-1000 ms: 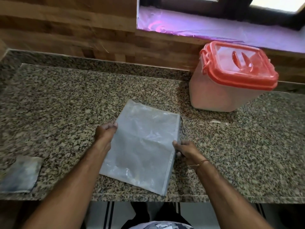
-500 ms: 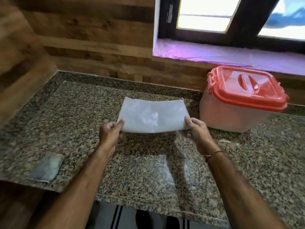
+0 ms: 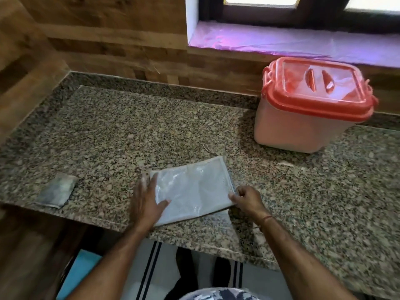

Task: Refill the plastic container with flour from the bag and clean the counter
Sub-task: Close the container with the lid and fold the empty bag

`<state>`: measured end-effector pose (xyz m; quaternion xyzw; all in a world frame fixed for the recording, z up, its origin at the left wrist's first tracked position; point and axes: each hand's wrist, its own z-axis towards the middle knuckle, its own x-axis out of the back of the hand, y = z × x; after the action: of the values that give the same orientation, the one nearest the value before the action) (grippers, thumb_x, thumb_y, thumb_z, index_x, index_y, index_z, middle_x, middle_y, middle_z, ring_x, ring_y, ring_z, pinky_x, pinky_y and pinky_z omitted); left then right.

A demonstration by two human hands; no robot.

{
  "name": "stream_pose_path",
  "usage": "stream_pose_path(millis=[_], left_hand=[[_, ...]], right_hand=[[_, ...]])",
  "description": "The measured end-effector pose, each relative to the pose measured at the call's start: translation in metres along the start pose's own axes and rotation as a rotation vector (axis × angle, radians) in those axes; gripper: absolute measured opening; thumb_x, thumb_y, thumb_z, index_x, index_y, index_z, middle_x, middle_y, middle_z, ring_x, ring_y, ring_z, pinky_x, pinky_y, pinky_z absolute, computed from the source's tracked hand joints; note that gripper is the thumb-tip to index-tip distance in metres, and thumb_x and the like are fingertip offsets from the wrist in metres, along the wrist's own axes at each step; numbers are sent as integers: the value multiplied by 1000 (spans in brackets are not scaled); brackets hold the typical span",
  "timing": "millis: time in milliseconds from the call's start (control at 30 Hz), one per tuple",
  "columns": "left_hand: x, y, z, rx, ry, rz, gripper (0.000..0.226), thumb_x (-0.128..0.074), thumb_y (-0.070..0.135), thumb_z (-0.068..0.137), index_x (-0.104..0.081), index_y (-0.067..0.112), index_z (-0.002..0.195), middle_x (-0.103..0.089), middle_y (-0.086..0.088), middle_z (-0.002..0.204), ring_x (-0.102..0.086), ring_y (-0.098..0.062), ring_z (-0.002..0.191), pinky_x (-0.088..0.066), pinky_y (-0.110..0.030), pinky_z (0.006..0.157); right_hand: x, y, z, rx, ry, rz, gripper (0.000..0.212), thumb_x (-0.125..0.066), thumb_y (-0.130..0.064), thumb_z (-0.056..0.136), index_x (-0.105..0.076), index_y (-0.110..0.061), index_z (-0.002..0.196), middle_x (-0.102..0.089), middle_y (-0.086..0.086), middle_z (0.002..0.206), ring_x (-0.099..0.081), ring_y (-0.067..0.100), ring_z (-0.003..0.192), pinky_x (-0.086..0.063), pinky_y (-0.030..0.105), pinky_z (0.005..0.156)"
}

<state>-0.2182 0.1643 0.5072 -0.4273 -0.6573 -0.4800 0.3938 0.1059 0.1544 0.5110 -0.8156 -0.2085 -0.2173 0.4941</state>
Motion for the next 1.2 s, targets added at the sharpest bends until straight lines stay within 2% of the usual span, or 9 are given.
stream_pose_path(millis=[100, 267, 500, 600, 667, 767, 967, 1100, 1200], left_hand=[[-5, 18, 12, -147, -172, 133, 95, -50, 69, 95, 5, 36, 164, 15, -7, 173, 13, -31, 159, -5, -59, 125], [-30, 30, -3, -48, -291, 170, 98, -28, 84, 90, 16, 35, 162, 24, -12, 170, 16, -37, 158, 2, -64, 125], [-19, 74, -23, 84, -126, 79, 92, -54, 76, 87, -29, 22, 156, -28, -13, 163, -28, -35, 149, -18, -64, 118], [-9, 76, -4, 193, -175, -128, 86, -58, 75, 86, -40, 23, 153, -42, -11, 156, -41, -35, 141, -36, -56, 114], [-5, 76, 7, 277, -228, -377, 85, -60, 82, 79, -54, 25, 142, -59, -11, 141, -59, -33, 124, -52, -52, 103], [4, 84, 9, 343, -208, -725, 48, -73, 50, 89, -69, 13, 119, -74, -11, 117, -73, -29, 102, -61, -49, 92], [19, 97, 5, 289, -195, -798, 21, -75, 30, 92, -73, 12, 101, -76, -4, 98, -75, -22, 87, -61, -34, 71], [24, 96, 5, 302, -156, -853, 25, -72, 31, 95, -72, 12, 111, -76, -5, 107, -74, -23, 93, -62, -39, 83], [18, 93, 5, 354, -243, -836, 34, -66, 39, 98, -65, 11, 118, -71, -4, 107, -69, -24, 94, -59, -40, 86]], right_hand=[[3, 12, 3, -40, 52, 35, 33, -74, -23, 90, -47, -13, 73, -48, 6, 73, -47, 21, 69, -32, 33, 62], [-5, 5, -8, -239, -27, 771, 35, -73, -14, 91, -60, -2, 120, -70, 12, 106, -69, 25, 90, -61, 30, 65], [-38, -9, -17, -243, -160, 581, 22, -59, -7, 100, -65, 1, 119, -72, 15, 112, -70, 28, 88, -61, 35, 63], [-20, -11, -10, -110, -155, 532, 21, -57, -5, 100, -70, 0, 117, -74, 15, 114, -71, 34, 105, -60, 44, 88], [-6, -12, -10, -40, -232, 560, 21, -55, -6, 102, -70, 0, 115, -76, 13, 112, -74, 27, 102, -62, 36, 84], [7, -14, -10, -4, -280, 554, 22, -57, -11, 102, -71, 2, 113, -77, 14, 111, -75, 27, 101, -63, 38, 85], [23, -15, 0, -116, -220, 600, 21, -56, -9, 103, -66, -4, 84, -67, -5, 58, -56, 2, 41, -43, 16, 37], [26, -27, 9, -161, -296, 662, 16, -52, -12, 105, -64, -2, 107, -73, 17, 98, -72, 16, 61, -50, 21, 41], [28, -33, 7, -209, -384, 707, 17, -48, -11, 107, -61, -3, 114, -72, 16, 100, -73, 14, 56, -48, 16, 37]])
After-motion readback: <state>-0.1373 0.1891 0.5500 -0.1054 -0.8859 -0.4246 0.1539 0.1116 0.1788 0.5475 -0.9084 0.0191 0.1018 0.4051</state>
